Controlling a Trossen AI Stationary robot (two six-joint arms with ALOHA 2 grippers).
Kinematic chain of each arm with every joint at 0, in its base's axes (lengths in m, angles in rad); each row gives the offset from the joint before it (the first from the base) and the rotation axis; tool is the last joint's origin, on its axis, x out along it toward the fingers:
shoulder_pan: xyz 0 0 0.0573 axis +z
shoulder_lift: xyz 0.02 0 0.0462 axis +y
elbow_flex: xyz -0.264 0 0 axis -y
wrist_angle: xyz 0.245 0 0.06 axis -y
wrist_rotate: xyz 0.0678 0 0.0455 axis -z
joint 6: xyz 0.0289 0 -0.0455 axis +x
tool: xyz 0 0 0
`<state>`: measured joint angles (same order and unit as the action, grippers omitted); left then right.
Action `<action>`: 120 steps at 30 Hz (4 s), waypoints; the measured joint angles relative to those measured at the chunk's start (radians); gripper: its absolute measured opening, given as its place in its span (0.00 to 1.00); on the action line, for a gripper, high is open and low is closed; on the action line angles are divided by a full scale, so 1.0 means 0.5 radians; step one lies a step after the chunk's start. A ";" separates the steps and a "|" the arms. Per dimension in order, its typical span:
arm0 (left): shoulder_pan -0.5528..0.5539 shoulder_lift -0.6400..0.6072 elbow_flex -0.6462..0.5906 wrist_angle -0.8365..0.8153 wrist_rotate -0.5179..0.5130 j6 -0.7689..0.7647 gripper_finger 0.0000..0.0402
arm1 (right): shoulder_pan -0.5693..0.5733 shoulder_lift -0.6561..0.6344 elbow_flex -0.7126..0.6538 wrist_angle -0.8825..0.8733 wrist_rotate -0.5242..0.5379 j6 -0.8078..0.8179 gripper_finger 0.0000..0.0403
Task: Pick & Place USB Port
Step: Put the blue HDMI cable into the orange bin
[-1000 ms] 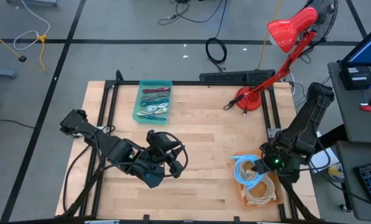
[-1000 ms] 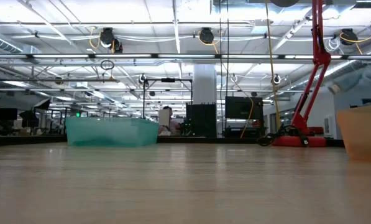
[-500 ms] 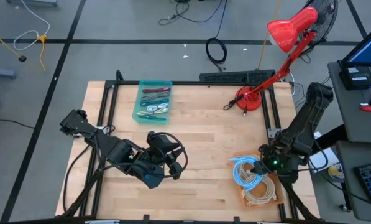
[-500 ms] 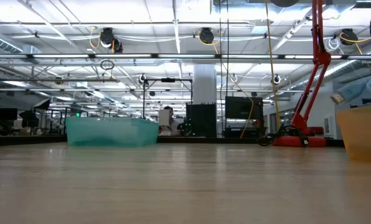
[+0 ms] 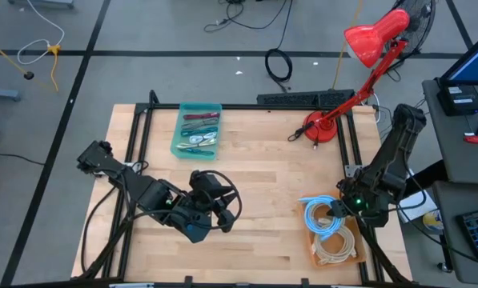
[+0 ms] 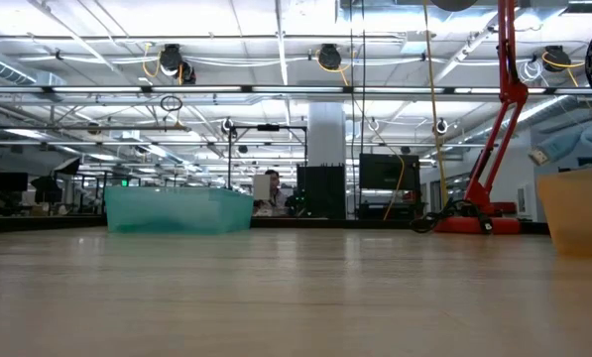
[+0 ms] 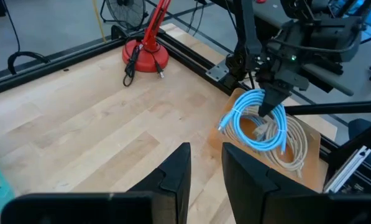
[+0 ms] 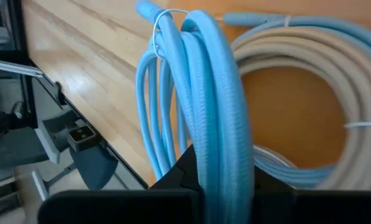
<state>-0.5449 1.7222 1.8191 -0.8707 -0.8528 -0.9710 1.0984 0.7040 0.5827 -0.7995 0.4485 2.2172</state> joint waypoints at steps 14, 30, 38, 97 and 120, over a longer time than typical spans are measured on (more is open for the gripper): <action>-0.013 0.000 0.000 0.000 -0.010 -0.014 0.23 | 0.011 0.027 0.005 -0.360 -0.294 0.069 0.03; -0.013 0.000 0.000 0.000 -0.024 -0.012 0.23 | -0.036 0.033 -0.293 -0.016 -0.493 0.057 0.08; -0.011 0.000 0.000 0.000 -0.024 -0.011 0.23 | -0.039 0.033 -0.314 0.031 -0.533 0.054 0.14; 0.028 0.130 -0.001 0.035 0.000 -0.088 0.23 | -0.098 -0.509 -0.315 -0.208 -0.579 0.071 0.55; 0.095 0.130 -0.001 0.233 0.103 0.198 0.23 | -0.373 -0.583 -0.172 -0.289 -0.427 -0.197 0.55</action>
<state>-0.4973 1.7870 1.8187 -0.7544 -0.8012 -0.8719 0.9120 0.4126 0.4965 -0.9440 0.2348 2.1189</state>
